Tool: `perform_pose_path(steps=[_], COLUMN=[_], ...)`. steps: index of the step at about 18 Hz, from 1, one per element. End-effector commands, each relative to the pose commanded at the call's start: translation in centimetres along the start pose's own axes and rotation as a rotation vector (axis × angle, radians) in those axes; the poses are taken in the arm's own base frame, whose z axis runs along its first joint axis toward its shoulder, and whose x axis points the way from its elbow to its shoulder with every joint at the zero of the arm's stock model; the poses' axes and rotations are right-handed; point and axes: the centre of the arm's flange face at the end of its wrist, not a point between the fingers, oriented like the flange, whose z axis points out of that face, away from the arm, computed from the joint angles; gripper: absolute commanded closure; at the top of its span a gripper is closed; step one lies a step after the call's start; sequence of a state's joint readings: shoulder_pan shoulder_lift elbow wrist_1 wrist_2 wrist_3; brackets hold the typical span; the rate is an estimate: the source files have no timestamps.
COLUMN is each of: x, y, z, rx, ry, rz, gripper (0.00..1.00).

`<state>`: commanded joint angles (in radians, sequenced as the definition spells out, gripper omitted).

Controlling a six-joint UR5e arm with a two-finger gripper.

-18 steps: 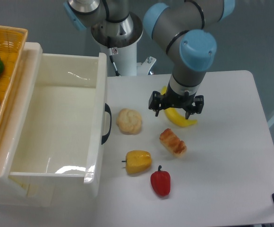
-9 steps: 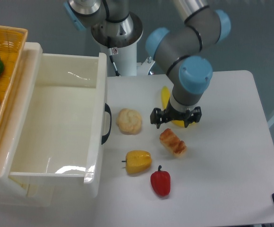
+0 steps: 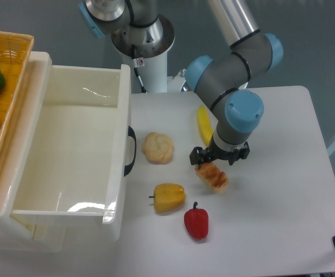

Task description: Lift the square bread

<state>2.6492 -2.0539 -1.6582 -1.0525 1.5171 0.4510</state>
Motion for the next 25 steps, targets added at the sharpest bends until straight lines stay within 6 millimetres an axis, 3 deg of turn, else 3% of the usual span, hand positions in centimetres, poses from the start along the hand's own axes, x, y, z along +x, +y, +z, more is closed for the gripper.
perform_pose_path(steps=[6,18,25], x=[-0.4,0.1,0.8], y=[-0.2,-0.5,-0.7], z=[1.6,2.4,2.7], rx=[-0.012,-0.023,-0.027], ry=[0.021,0.025,0.024], rz=[-0.024,-0.063,-0.059], gripper=[0.0,0.0,0.23])
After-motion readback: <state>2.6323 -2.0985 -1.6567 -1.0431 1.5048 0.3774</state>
